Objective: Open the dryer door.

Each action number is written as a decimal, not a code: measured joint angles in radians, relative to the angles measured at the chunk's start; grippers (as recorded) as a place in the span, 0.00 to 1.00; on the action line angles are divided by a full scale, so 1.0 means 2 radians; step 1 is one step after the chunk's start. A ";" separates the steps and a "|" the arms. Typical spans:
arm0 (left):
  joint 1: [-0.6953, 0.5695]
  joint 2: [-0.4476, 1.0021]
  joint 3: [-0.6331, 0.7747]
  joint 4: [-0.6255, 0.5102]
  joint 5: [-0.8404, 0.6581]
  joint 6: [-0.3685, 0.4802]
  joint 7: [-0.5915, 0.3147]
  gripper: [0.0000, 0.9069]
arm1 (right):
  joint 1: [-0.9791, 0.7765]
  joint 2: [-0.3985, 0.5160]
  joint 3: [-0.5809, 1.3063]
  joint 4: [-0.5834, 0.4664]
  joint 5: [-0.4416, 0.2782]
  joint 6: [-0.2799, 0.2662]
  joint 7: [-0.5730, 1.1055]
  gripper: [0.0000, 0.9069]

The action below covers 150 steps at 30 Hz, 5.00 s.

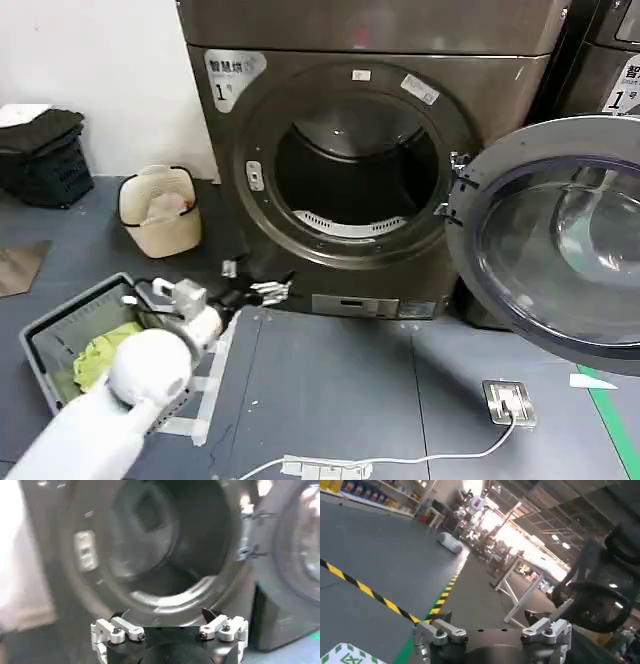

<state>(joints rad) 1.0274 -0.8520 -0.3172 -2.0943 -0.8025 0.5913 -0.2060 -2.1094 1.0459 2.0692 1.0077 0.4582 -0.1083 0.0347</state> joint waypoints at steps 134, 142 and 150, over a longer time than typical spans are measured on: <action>0.108 0.122 -0.168 0.268 -0.509 0.073 -0.295 1.00 | 0.020 -0.029 0.021 -0.052 0.012 0.015 -0.005 1.00; 0.109 0.123 -0.169 0.267 -0.508 0.073 -0.295 1.00 | 0.021 -0.028 0.019 -0.053 0.012 0.015 -0.006 1.00; 0.111 0.122 -0.169 0.267 -0.510 0.073 -0.295 1.00 | 0.023 -0.026 0.017 -0.049 0.012 0.015 -0.008 1.00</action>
<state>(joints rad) 1.2497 -0.6073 -0.6549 -1.5597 -1.8216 0.7365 -0.7958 -2.0627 0.9941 2.1029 0.9094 0.4817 -0.0784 0.0195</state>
